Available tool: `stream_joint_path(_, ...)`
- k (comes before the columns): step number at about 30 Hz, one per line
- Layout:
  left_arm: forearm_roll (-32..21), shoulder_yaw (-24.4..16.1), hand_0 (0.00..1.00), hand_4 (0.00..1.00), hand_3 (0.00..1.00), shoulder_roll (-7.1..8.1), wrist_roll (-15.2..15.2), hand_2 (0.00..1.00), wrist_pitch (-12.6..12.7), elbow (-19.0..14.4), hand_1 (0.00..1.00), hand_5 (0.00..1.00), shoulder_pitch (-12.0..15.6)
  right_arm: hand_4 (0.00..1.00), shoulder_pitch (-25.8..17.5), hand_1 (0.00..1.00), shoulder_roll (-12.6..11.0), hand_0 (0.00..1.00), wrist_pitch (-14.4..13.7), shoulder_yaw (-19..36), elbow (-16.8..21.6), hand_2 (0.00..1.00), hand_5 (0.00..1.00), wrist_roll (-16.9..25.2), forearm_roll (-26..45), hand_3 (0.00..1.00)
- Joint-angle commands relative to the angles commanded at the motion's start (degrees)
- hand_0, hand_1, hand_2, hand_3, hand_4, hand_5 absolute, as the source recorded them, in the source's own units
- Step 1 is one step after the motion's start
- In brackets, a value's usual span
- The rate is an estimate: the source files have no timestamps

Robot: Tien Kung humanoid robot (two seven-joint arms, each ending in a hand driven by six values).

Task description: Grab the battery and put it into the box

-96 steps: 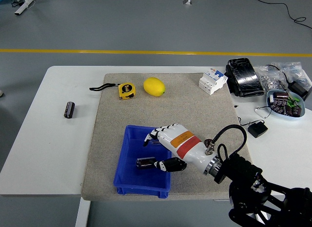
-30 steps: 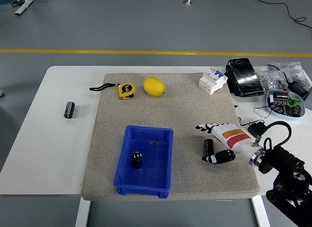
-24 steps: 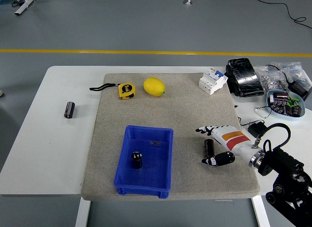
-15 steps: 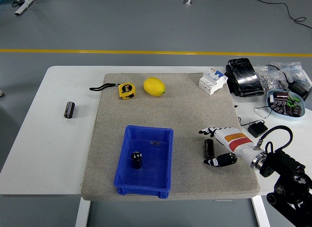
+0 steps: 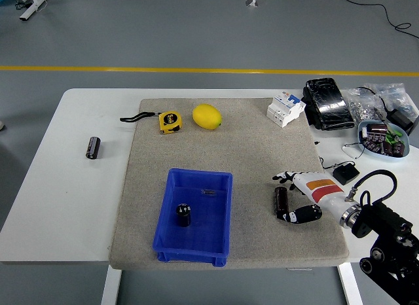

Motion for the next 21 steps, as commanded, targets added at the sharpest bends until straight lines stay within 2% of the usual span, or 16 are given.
stream_joint_path(1, -0.01, -0.01, 0.676, 0.664, 0.644, 0.01, 0.0, 0.672, -0.01, 0.0, 0.625, 0.679, 0.01, 0.888, 0.0, 0.475, -0.04, 0.325, -0.12, -0.05, 0.05, 0.691, 0.286, 0.08, 0.06, 0.792)
stream_joint_path(12, 0.12, -0.07, 0.676, 0.664, 0.644, 0.01, -0.01, 0.672, -0.09, 0.01, 0.623, 0.679, -0.02, 0.866, 0.01, 0.469, -0.02, 0.313, -0.82, -0.27, 0.18, 0.687, 0.287, 0.32, 0.14, 0.786)
stream_joint_path(13, 0.09, -0.08, 0.676, 0.664, 0.645, 0.01, -0.01, 0.673, -0.08, 0.01, 0.623, 0.678, -0.02, 0.834, 0.0, 0.459, -0.02, 0.312, -0.86, -0.24, 0.22, 0.682, 0.278, 0.32, 0.12, 0.725)
stream_joint_path(18, -0.05, 0.01, 0.676, 0.664, 0.645, 0.02, -0.05, 0.673, -0.08, 0.01, 0.623, 0.678, -0.03, 0.834, 0.09, 0.459, -0.01, 0.312, -1.02, -0.19, 0.4, 0.682, 0.278, 0.39, 0.06, 0.725)
stream_joint_path(19, 0.0, -0.01, 0.676, 0.665, 0.646, 0.03, -0.04, 0.672, -0.11, 0.01, 0.625, 0.677, -0.03, 0.78, 0.11, 0.452, 0.0, 0.312, -0.99, -0.19, 0.39, 0.63, 0.261, 0.39, 0.03, 0.575)
stream_joint_path(21, 0.13, -0.05, 0.676, 0.665, 0.646, 0.04, -0.02, 0.672, -0.17, 0.01, 0.625, 0.677, -0.05, 0.78, 0.09, 0.452, 0.0, 0.312, -0.91, -0.16, 0.39, 0.63, 0.261, 0.37, 0.0, 0.575)
